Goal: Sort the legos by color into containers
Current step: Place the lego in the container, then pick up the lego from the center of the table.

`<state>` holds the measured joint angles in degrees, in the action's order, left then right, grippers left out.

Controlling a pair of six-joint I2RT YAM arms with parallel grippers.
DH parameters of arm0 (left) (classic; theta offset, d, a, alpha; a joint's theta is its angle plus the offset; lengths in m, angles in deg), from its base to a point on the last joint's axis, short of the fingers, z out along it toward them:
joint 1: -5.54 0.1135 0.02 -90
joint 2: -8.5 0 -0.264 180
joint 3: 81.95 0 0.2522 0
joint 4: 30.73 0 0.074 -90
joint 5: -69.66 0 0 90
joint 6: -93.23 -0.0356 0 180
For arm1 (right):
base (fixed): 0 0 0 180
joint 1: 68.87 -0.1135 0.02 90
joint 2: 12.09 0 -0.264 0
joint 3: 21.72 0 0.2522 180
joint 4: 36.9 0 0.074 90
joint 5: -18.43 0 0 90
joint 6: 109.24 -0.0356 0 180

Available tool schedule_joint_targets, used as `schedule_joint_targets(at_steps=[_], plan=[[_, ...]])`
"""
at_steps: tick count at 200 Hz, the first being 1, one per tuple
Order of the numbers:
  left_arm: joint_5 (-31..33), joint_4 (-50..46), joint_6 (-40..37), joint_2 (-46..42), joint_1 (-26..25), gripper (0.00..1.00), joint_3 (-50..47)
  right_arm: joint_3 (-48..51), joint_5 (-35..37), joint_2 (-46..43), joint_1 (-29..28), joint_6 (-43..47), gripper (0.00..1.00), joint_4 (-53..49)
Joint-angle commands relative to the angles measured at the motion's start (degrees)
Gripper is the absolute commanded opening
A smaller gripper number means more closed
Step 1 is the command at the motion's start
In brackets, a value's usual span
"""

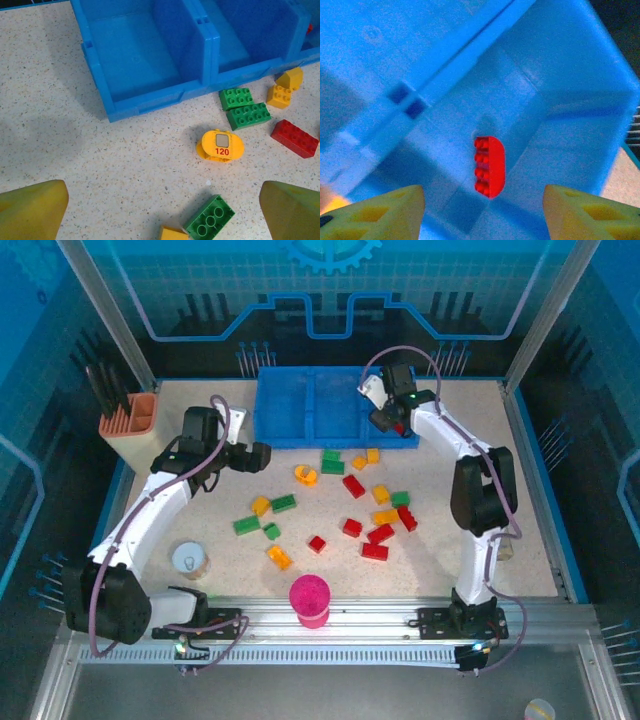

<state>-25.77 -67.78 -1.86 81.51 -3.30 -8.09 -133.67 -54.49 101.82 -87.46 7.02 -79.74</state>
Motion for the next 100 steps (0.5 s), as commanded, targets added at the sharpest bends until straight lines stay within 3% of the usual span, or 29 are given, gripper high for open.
schedule_joint_targets(at_steps=[1, 32, 56, 100], plan=[[0.1, -0.6, -0.1, -1.7, 0.1, 0.99, 1.9, 1.9, 2.5, -4.1, -2.9, -12.1, 0.63, -11.7], [-0.2, 0.9, 0.4, -3.0, 0.1, 0.99, 1.6, 12.8, -8.2, -10.2, -3.4, -27.1, 0.62, -15.0], [-0.1, 1.1, 0.4, -3.1, 0.1, 0.99, 1.1, 20.2, -10.5, -14.5, -4.9, -35.4, 0.61, -16.0], [-3.6, 2.0, 2.7, -2.7, 0.2, 0.99, 1.2, 28.5, -11.3, -17.3, -7.6, -42.1, 0.61, -14.6]])
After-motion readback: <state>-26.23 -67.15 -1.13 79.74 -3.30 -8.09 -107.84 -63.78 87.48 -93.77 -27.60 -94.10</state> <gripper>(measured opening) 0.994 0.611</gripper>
